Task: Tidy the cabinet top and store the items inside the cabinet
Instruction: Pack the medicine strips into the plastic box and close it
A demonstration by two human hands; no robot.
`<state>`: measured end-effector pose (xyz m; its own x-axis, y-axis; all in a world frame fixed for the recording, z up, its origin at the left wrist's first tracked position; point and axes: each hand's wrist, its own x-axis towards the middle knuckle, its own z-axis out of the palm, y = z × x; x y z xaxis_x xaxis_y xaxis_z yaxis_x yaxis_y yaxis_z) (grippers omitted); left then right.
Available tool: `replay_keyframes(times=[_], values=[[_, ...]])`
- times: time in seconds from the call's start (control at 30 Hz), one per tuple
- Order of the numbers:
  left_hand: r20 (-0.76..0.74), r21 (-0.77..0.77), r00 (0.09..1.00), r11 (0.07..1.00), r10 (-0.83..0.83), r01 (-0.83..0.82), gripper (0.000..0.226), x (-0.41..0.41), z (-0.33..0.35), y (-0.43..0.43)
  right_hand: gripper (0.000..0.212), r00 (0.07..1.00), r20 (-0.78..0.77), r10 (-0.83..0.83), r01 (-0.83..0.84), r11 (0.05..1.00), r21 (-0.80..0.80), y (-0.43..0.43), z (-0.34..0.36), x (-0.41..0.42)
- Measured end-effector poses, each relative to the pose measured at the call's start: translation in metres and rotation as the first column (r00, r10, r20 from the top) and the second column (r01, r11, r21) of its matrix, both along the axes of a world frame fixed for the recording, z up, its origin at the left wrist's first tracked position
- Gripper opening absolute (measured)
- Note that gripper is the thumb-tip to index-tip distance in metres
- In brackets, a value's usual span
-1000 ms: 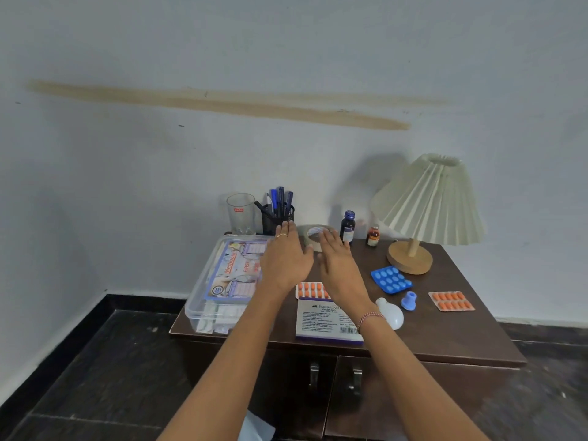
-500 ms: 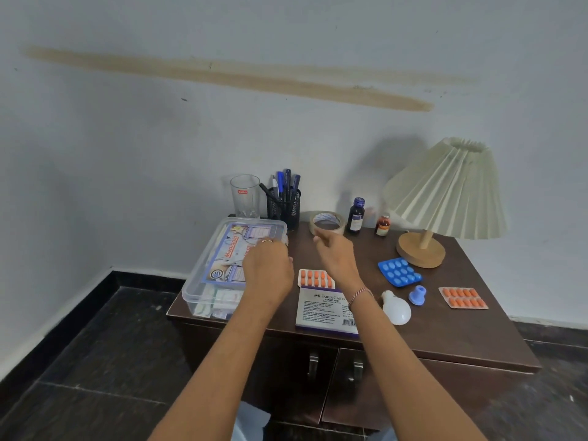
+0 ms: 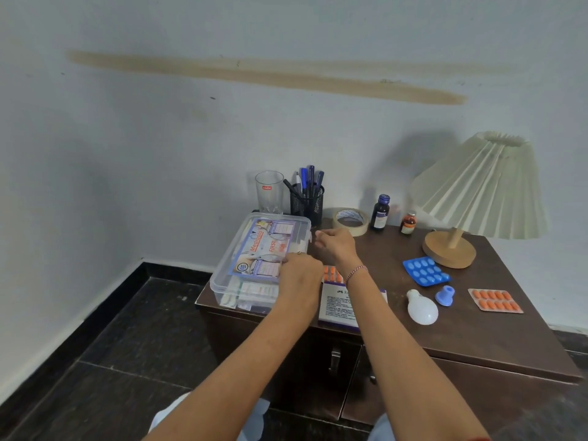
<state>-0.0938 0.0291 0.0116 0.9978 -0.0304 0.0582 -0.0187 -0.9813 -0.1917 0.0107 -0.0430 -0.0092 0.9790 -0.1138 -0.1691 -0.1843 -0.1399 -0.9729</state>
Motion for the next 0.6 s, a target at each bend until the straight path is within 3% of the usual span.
replay_keyframes(times=[0.13, 0.33, 0.6], values=[[-0.011, -0.007, 1.0, 1.0, -0.001, 0.0, 0.032, 0.002, -0.008, 0.0, 0.024, 0.996, -0.084, 0.034, -0.015, 0.974, 0.225, 0.006, 0.004, 0.003], [-0.042, 0.021, 0.999, 1.0, 0.006, -0.005, 0.05, 0.0, -0.012, -0.004, 0.031, 0.989, -0.126, 0.083, -0.032, 0.93, 0.366, 0.004, 0.004, 0.006], [-0.005, 0.093, 0.997, 0.993, -0.073, 0.073, 0.049, -0.006, -0.028, -0.001, 0.022, 0.985, -0.139, 0.1, -0.03, 0.899, 0.436, 0.003, -0.001, 0.009]])
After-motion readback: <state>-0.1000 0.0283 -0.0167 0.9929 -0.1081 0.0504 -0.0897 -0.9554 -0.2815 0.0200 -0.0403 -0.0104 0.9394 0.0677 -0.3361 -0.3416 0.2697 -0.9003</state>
